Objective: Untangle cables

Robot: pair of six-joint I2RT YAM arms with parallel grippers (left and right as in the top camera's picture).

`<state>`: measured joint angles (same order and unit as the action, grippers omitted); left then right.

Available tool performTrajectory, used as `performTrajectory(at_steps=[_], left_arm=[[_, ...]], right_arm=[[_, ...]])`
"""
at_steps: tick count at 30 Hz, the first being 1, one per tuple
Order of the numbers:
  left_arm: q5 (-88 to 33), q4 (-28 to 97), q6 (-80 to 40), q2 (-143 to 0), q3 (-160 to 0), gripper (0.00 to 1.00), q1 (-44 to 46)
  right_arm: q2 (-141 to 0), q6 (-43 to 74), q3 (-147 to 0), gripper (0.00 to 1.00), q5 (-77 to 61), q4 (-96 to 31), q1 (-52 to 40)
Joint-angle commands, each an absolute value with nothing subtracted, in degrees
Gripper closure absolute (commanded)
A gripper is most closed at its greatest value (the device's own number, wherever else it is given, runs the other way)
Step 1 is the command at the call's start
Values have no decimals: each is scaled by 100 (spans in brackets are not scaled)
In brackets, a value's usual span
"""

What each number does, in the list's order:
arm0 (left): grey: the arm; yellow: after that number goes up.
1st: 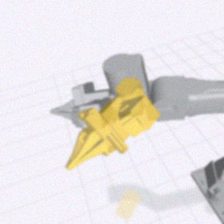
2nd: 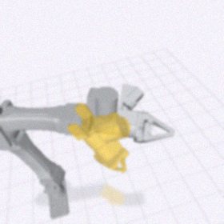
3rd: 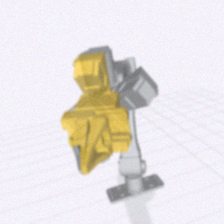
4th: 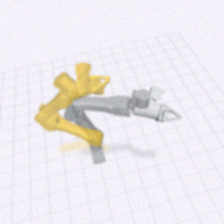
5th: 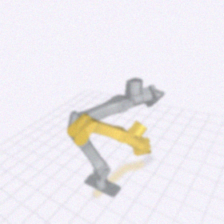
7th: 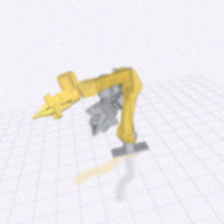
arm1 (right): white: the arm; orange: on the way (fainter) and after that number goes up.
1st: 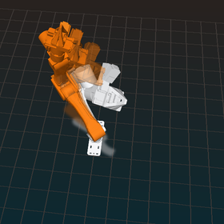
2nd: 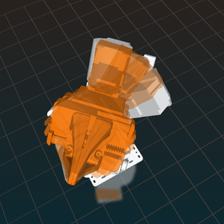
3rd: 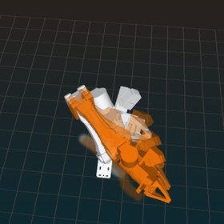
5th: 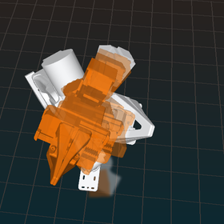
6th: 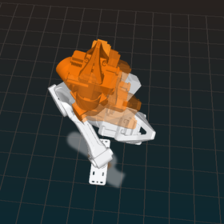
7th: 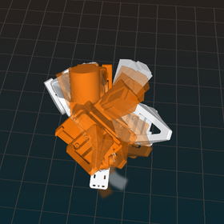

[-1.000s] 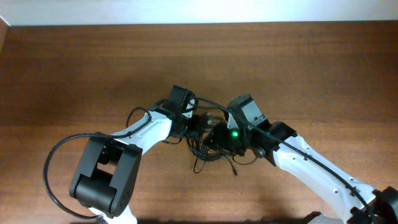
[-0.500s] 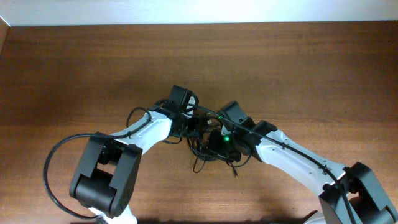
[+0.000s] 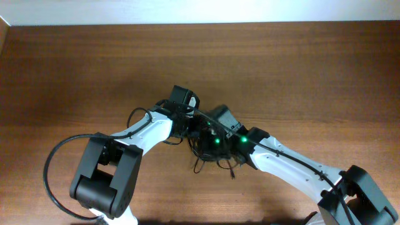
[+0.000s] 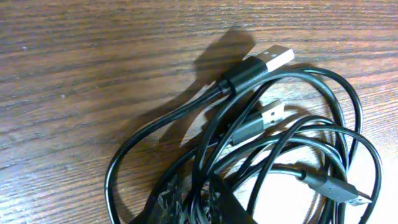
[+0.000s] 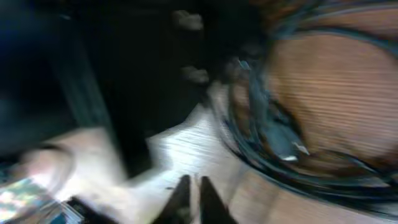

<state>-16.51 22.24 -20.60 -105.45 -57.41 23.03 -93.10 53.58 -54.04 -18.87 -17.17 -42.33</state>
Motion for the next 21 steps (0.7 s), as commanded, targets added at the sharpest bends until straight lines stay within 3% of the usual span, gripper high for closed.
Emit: performTrajectory(at_steps=[1,3,6,7,13,21], left_arm=[[-1520,2257,-2012,-10617,-5640,83,2311],[-1518,2257,-2010,-10617,-5640,83,2311],[-1520,2257,-2012,-10617,-5640,82,2311],[-1518,2255,-2012,-10617,-5640,83,2311],[-1522,2255,-2012,-10617,-5640,81,2311],[-1520,2252,-2012,-10617,-5640,81,2311]], right_arm=[[-9303,4862,-5457,96,-3181,-620,-4268],[-9251,4864,-5457,96,-3262,-403,-4268],[-9251,4862,-5457,83,-3089,-1031,-4191],[-9251,4862,-5457,73,-3065,-1223,-4032],[-9253,4821,-5457,59,-2982,-2989,-3492],[-9290,4847,-5454,55,-1968,-3109,-3841]])
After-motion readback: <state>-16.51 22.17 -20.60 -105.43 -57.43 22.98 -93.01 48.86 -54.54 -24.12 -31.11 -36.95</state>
